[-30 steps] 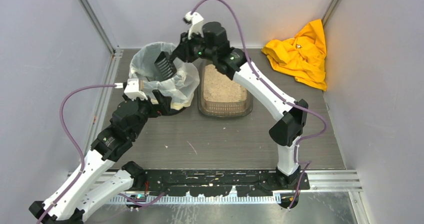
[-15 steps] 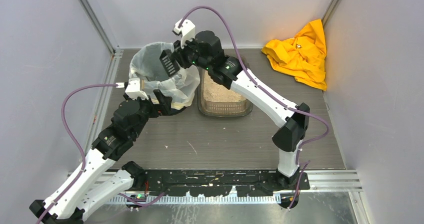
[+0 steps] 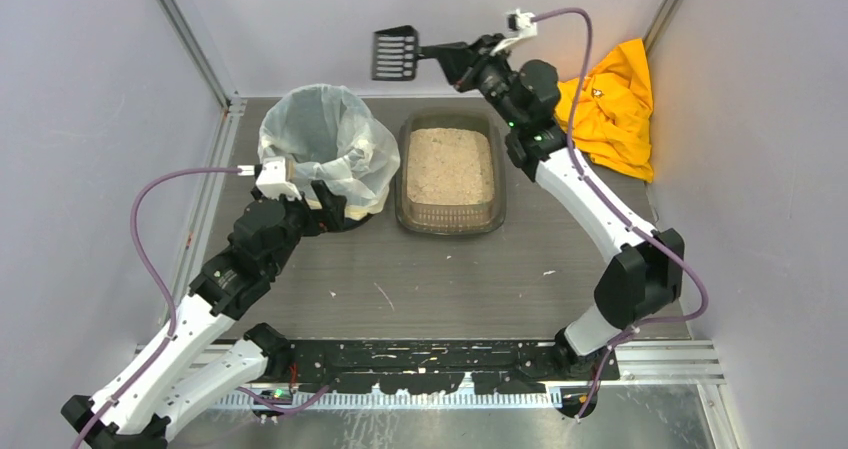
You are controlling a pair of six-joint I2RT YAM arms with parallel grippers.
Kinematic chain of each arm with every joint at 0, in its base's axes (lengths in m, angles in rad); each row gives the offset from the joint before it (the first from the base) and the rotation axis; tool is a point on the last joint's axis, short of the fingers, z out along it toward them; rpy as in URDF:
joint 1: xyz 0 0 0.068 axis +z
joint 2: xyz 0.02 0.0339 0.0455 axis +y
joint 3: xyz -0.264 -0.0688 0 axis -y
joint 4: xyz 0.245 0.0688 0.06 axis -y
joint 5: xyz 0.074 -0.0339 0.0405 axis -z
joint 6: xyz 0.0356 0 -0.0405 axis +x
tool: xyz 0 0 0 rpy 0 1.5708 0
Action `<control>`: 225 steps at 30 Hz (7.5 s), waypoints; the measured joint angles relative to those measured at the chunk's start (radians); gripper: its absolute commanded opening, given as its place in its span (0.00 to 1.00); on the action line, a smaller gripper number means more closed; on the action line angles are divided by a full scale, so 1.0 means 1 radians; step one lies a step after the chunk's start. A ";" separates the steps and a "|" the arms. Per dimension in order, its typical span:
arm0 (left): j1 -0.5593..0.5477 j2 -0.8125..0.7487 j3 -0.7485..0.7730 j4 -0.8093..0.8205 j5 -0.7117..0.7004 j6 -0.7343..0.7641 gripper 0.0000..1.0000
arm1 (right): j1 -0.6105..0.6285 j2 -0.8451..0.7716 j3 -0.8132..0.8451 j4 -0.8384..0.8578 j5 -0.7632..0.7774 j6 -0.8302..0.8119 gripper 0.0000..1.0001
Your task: Clean the litter box
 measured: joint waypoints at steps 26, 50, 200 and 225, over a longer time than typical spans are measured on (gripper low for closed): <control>0.007 0.359 0.274 0.229 -0.027 0.087 0.92 | -0.341 -0.112 -0.497 -0.049 -0.058 0.185 0.01; 0.255 0.826 0.647 0.422 0.133 0.198 0.84 | -0.343 0.024 -0.283 -0.422 -0.163 0.178 0.01; 0.369 0.985 0.582 0.701 0.412 0.249 0.76 | 0.175 0.409 0.290 -1.073 0.809 -0.502 0.01; 0.369 0.939 0.549 0.694 0.413 0.264 0.76 | -0.039 0.299 0.231 -0.996 0.311 -0.143 0.01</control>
